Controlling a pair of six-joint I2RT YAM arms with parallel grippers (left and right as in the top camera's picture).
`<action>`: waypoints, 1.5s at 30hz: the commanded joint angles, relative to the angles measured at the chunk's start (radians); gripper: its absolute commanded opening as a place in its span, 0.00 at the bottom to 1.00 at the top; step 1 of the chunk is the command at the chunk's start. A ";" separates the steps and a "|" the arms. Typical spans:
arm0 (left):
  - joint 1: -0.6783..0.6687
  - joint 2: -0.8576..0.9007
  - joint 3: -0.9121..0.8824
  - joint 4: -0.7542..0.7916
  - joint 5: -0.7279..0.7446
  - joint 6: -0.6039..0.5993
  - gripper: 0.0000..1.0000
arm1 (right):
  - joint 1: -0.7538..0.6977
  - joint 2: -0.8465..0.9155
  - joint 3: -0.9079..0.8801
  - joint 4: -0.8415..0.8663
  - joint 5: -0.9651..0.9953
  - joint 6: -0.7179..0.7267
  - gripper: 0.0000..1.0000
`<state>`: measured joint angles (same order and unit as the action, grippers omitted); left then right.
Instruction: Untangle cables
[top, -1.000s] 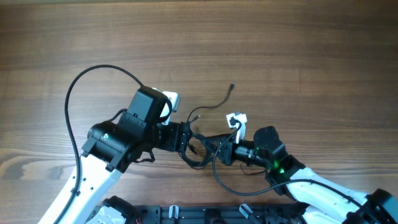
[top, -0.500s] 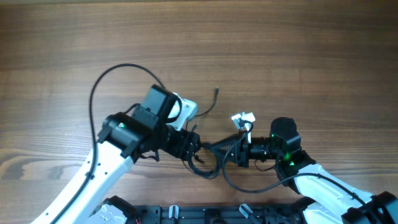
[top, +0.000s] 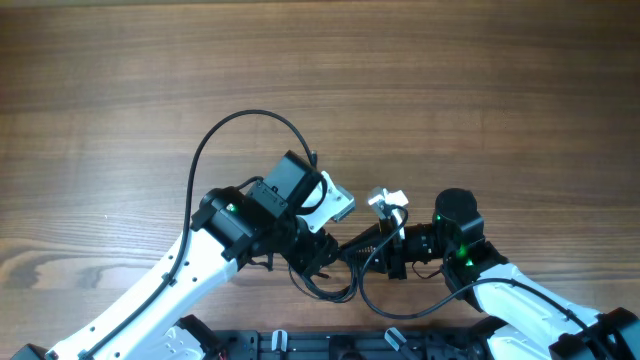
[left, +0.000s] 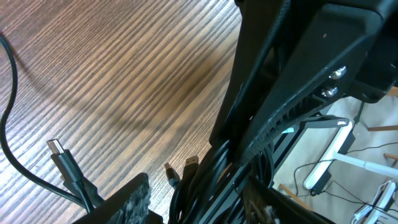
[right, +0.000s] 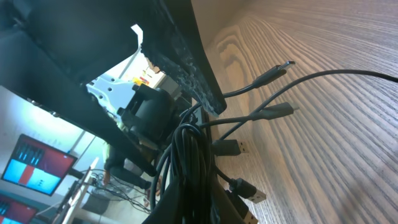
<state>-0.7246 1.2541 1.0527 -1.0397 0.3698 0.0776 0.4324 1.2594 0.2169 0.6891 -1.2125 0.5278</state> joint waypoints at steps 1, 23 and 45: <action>-0.003 0.006 -0.008 -0.008 0.000 0.023 0.50 | -0.005 0.000 0.011 0.006 -0.039 -0.024 0.05; -0.037 0.041 -0.068 0.048 -0.037 -0.033 0.04 | -0.052 0.000 0.011 0.043 0.000 0.053 0.38; 0.302 0.041 -0.068 0.095 0.260 0.170 0.04 | -0.151 0.000 0.010 -0.018 0.288 0.049 0.69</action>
<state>-0.5190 1.2926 0.9897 -0.9463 0.4484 0.1501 0.2848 1.2594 0.2184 0.6701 -0.9852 0.5816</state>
